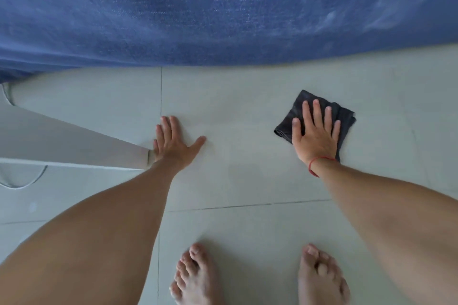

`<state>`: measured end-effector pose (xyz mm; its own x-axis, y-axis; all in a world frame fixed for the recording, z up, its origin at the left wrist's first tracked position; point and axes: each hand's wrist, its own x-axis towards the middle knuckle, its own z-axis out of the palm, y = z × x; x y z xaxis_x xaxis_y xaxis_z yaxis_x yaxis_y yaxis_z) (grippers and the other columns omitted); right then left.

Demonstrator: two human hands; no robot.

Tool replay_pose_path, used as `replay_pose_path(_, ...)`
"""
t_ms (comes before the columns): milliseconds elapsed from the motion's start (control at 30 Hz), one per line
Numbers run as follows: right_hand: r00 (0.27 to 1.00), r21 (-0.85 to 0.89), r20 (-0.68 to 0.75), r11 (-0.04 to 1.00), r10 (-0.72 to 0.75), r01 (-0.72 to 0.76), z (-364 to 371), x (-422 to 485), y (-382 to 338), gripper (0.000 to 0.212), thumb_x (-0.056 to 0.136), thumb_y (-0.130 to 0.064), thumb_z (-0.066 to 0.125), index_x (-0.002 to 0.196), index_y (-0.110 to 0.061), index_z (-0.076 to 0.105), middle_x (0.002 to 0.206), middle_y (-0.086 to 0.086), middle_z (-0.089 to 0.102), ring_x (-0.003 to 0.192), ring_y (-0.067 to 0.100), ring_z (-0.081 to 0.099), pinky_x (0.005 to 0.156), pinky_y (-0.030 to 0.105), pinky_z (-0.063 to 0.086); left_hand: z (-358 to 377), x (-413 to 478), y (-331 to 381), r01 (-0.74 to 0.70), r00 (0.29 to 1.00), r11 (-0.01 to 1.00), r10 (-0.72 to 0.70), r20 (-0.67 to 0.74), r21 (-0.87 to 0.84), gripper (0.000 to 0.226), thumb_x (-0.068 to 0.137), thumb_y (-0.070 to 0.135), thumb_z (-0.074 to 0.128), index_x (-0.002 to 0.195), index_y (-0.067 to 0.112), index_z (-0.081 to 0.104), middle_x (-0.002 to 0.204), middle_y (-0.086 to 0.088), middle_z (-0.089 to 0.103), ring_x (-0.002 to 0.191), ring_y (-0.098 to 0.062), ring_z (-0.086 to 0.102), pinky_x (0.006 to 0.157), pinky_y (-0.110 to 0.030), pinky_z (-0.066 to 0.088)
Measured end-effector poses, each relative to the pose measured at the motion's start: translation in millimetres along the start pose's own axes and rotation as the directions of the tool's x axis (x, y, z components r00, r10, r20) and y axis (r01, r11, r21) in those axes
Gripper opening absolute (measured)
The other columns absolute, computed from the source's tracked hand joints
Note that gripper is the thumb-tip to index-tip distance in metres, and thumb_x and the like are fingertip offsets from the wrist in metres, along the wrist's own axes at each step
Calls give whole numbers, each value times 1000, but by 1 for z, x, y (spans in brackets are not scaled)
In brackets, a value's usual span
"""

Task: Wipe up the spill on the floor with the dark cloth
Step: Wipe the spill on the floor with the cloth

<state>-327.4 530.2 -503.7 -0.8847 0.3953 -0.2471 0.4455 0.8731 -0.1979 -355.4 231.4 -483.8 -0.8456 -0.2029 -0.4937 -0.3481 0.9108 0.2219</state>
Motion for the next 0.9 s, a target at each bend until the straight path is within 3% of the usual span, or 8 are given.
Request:
replay_pose_path(167,1000,-8,10,1000,26,-26,9,-1,-35,55,99,-45,21,152,-35,9,163,-7,-1,149,27,-7,116,60,-6,-4,1,-2,-22,999,999,21,25,44,102,85,70,44,154,17,-11,162,-2,-16,150,-25,-12,122,-43,5)
replay_pose_path(333,945,-72,27,942,-325,326,24,-18,-97,56,94,-43,21,149,-33,24,161,-6,14,149,30,7,113,64,-1,-7,1,-4,-32,997,999,29,66,44,102,86,70,42,153,18,-14,161,-2,-20,149,-24,-15,121,-43,3)
replay_pose_path(433,809,-85,122,806,-575,586,39,-40,-140,54,96,-39,23,149,-35,23,161,-9,14,149,28,6,115,63,-1,-9,2,-3,-29,996,998,24,90,58,101,87,68,42,153,19,-17,160,-1,-24,149,-23,-17,121,-44,2)
replay_pose_path(533,753,-63,125,752,-646,656,39,-38,-134,53,96,-37,24,148,-33,28,160,-10,21,149,23,13,118,53,1,-9,2,-3,-26,995,997,18,102,71,101,87,68,42,153,20,-18,160,0,-25,149,-22,-18,120,-44,1)
replay_pose_path(600,764,-42,82,763,-640,644,36,-34,-106,53,95,-38,25,147,-31,33,158,-8,27,147,21,21,119,44,4,-10,1,-3,-18,994,998,12,108,56,102,86,69,42,153,20,-17,160,0,-24,149,-22,-18,120,-44,2)
replay_pose_path(667,846,-30,17,845,-533,533,31,-36,-70,52,95,-37,27,146,-30,35,156,-7,31,146,21,25,118,42,8,-10,1,-3,-15,995,999,10,99,52,102,86,70,42,153,20,-16,161,0,-22,149,-23,-16,121,-44,2)
replay_pose_path(767,960,-10,-25,960,-280,280,22,-35,-33,54,96,-40,21,149,-32,28,159,-8,22,148,20,16,120,45,7,-9,2,-2,-8,996,999,3,95,53,103,85,70,43,153,21,-15,161,0,-21,150,-23,-15,121,-43,3)
replay_pose_path(900,990,28,-11,990,-139,140,20,-31,-50,53,99,-37,25,151,-33,18,162,-9,10,150,21,4,119,51,-3,-14,1,2,17,996,999,-20,85,41,102,85,66,49,155,18,-9,162,-2,-16,150,-23,-10,121,-42,6)
